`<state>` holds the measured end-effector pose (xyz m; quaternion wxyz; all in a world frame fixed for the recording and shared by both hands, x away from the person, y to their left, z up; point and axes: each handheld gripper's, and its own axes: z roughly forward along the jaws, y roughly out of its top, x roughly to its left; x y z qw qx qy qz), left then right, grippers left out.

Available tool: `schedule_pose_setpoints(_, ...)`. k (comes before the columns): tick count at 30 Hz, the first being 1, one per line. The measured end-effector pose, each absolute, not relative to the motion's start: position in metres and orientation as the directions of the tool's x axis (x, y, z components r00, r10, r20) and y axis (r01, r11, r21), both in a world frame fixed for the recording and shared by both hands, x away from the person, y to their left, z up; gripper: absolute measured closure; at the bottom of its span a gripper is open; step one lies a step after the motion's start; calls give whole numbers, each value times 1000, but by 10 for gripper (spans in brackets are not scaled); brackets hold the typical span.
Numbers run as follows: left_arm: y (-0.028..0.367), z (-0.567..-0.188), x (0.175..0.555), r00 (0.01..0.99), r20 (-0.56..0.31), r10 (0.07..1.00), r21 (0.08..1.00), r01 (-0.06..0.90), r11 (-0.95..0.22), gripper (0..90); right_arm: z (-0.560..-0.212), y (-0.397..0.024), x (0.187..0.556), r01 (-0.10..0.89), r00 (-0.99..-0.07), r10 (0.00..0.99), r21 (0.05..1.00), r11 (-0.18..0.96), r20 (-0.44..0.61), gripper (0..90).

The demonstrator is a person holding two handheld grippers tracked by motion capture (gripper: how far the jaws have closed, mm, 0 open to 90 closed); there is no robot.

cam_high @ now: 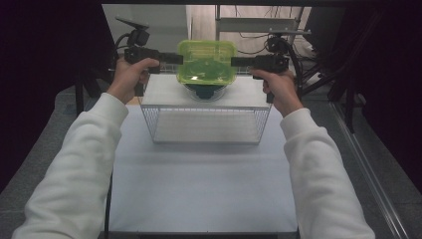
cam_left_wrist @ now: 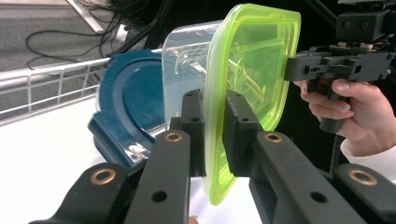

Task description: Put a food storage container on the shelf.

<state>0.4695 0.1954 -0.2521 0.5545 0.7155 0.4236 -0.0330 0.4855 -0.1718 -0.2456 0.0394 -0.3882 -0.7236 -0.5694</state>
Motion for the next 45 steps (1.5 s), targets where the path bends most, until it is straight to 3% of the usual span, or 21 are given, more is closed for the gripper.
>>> schedule_pose_setpoints(13, 208, -274, 505, 551, -690, 469, 658, 748, 88, 793, -259, -171, 524, 737, -581, 482, 676, -31, 656, 790)
schedule_pose_setpoints(27, 207, -274, 506, 515, -709, 483, 633, 766, 112, 791, -260, -170, 529, 778, -518, 494, 625, -68, 698, 788)
schedule_pose_setpoints(38, 207, -286, 522, 429, -780, 456, 551, 816, 175, 740, -268, -166, 546, 836, -411, 500, 534, -128, 763, 741)
schedule_pose_setpoints(45, 207, -289, 524, 432, -781, 452, 554, 812, 182, 705, -271, -166, 549, 842, -389, 497, 518, -150, 776, 726)
